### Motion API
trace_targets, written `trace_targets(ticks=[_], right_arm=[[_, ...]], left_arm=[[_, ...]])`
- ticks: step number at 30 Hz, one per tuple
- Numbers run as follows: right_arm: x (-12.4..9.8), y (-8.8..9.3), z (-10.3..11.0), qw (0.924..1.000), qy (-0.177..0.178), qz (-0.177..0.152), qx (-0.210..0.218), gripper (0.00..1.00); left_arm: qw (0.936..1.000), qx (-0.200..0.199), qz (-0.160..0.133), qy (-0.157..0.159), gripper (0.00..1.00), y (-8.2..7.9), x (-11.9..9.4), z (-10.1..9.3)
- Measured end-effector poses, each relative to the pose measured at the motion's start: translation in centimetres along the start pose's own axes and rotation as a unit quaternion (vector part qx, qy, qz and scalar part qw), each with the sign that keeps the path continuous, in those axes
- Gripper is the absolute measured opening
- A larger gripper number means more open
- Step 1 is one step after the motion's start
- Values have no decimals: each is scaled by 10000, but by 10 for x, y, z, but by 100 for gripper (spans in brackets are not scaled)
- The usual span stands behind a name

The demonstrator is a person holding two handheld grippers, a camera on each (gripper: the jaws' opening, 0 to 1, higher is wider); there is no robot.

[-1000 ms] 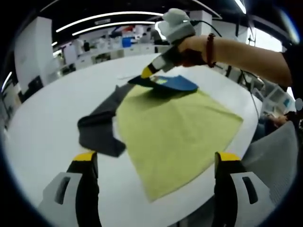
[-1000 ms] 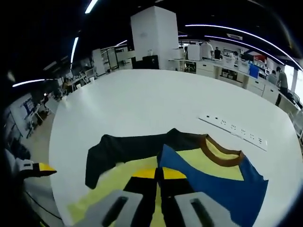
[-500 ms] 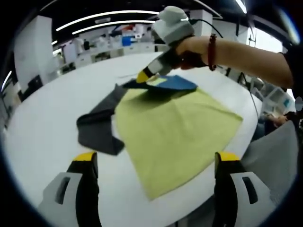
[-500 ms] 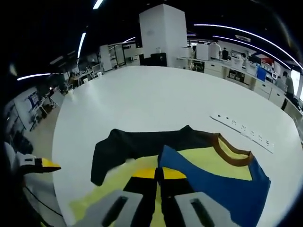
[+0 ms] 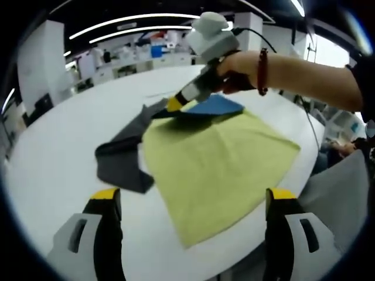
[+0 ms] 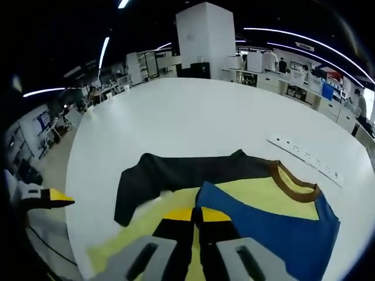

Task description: Fold the garment on the visible template until the final outline fits inside the template.

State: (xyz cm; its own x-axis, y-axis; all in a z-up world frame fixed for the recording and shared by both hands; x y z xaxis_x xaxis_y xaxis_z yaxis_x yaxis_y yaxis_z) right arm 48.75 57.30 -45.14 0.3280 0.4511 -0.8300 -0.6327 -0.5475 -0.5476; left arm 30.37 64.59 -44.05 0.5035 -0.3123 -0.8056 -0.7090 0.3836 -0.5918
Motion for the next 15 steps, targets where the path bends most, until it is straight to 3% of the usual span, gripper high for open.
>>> trace_targets(ticks=[15], right_arm=[[35, 30, 21, 9978, -377, 477, 249, 0]], left_arm=[[9999, -86, -10, -57, 99, 4, -4, 3]])
Point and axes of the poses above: the point that each gripper's makers call its tool centre point, and the gripper's own axes: x roughly forward along the fingers, z roughly to its left, y roughly out of its underside, the point moved 3 cm from there along -x, roughly backward along the fingers, and after that the axes turned 14 degrees about z, right-handed, at the moved point
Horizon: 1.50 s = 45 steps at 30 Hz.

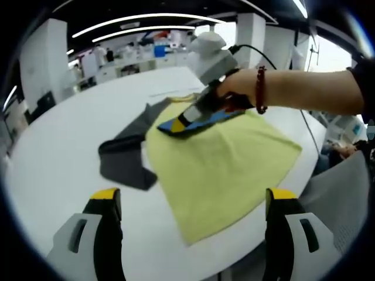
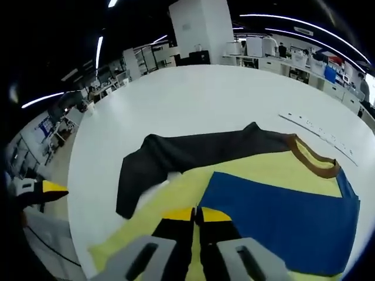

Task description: Fold the garment on the visible template until the final outline fits inside the template.

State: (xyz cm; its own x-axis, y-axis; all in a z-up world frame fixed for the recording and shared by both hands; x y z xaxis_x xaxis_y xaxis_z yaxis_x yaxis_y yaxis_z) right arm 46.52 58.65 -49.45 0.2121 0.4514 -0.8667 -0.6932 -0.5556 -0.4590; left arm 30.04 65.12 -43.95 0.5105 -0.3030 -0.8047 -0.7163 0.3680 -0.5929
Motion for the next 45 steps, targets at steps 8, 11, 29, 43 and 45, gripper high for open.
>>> trace_targets(ticks=[8, 11, 29, 43, 45], right_arm=[[3, 8, 2, 9998, -140, 112, 99, 2], [-5, 6, -7, 10000, 25, 30, 85, 7], [-64, 1, -78, 9917, 980, -321, 765, 77], [-93, 42, -140, 9824, 1340, -170, 1287, 76], [-98, 49, -148, 9814, 1380, -161, 1324, 74]], left_arm=[[10000, -62, -33, -45, 99, 1, -2, 3], [10000, -54, -25, -58, 99, 1, -2, 3], [9999, 99, -62, 26, 99, -8, 1, -5], [9998, 158, -90, 91, 99, -13, 3, -13], [9998, 171, -70, 94, 99, -12, 4, -14]])
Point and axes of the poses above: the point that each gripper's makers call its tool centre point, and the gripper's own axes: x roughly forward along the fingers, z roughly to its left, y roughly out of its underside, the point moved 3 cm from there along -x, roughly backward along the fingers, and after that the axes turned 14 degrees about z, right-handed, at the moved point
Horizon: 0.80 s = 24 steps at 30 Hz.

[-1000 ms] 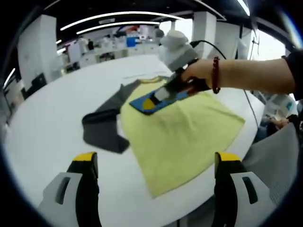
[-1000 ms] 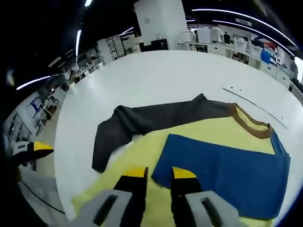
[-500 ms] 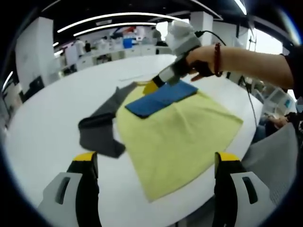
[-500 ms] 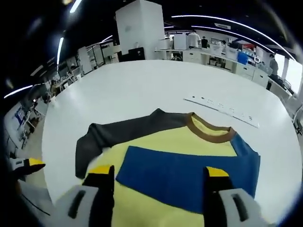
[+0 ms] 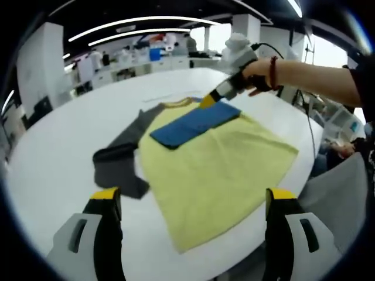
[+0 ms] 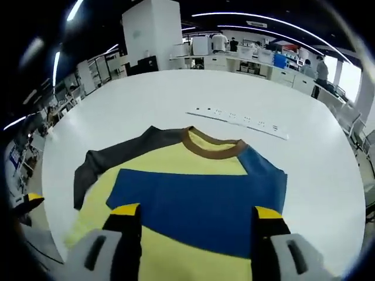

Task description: Fold the garment on the visible template until the final outline fits inside the template.

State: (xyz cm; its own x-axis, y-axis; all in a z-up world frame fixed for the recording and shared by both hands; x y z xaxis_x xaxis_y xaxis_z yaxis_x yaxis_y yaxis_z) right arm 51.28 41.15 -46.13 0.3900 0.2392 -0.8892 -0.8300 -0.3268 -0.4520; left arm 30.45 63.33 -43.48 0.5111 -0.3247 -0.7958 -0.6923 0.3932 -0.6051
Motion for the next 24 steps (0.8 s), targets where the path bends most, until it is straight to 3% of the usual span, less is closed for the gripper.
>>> trace_targets(ticks=[13, 21, 24], right_arm=[[-11, 27, -56, 9997, 240, 48, 97, 62], [-11, 48, -77, 9994, 287, 175, 15, 55], [-11, 57, -79, 9995, 133, 270, 94, 50]], left_arm=[[10000, 26, 2, 2, 99, -1, 0, -2], [10000, 30, 32, -11, 99, 0, 0, -1], [10000, 26, 42, -15, 99, 0, 0, 0]])
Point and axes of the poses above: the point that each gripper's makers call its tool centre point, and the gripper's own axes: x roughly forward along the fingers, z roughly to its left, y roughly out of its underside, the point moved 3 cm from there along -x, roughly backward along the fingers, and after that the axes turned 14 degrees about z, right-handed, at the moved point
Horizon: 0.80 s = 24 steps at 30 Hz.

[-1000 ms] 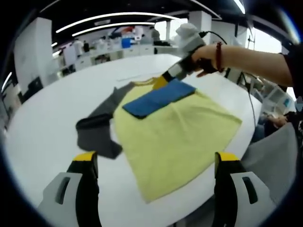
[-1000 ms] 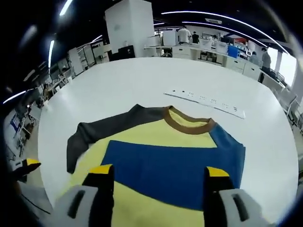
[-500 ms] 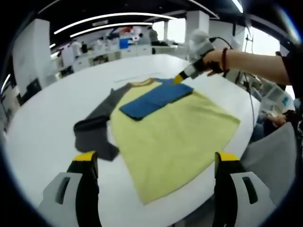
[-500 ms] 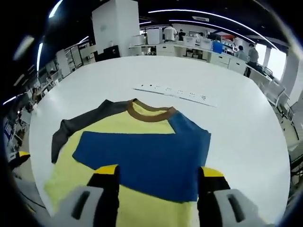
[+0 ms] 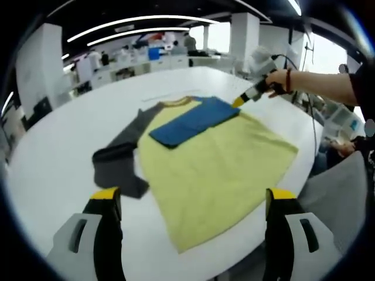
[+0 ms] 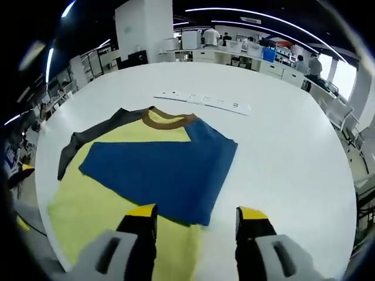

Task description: Fold the garment on the visible template until the final outline fits inside the template.

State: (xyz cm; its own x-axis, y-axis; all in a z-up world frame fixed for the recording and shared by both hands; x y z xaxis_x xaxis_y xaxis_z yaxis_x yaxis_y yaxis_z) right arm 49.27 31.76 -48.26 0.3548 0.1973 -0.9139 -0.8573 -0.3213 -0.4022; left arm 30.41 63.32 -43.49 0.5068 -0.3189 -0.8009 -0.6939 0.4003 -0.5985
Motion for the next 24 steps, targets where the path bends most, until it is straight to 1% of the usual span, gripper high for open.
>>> trace_targets(ticks=[1, 3, 7, 14, 19, 24], right_arm=[[0, 2, -1, 10000, -3, 30, 28, 48], [0, 7, -2, 10000, 27, 74, -55, 46], [1, 12, -3, 9999, -42, 126, -82, 40], [6, 18, -9, 9995, 70, 201, -244, 24], [12, 21, -12, 9995, 83, 193, -243, 18], [17, 20, -9, 9999, -66, 79, -128, 11]], left_arm=[[10000, 3, 5, -5, 99, 0, 0, 0], [10000, 2, 9, -7, 99, 0, 0, 0], [10000, -24, -1, 0, 99, 0, 0, 0], [10000, -39, 10, -27, 99, 1, -2, 1], [10000, -67, 33, -56, 99, 3, -3, 3], [9999, -89, 43, -70, 99, 4, -3, 4]])
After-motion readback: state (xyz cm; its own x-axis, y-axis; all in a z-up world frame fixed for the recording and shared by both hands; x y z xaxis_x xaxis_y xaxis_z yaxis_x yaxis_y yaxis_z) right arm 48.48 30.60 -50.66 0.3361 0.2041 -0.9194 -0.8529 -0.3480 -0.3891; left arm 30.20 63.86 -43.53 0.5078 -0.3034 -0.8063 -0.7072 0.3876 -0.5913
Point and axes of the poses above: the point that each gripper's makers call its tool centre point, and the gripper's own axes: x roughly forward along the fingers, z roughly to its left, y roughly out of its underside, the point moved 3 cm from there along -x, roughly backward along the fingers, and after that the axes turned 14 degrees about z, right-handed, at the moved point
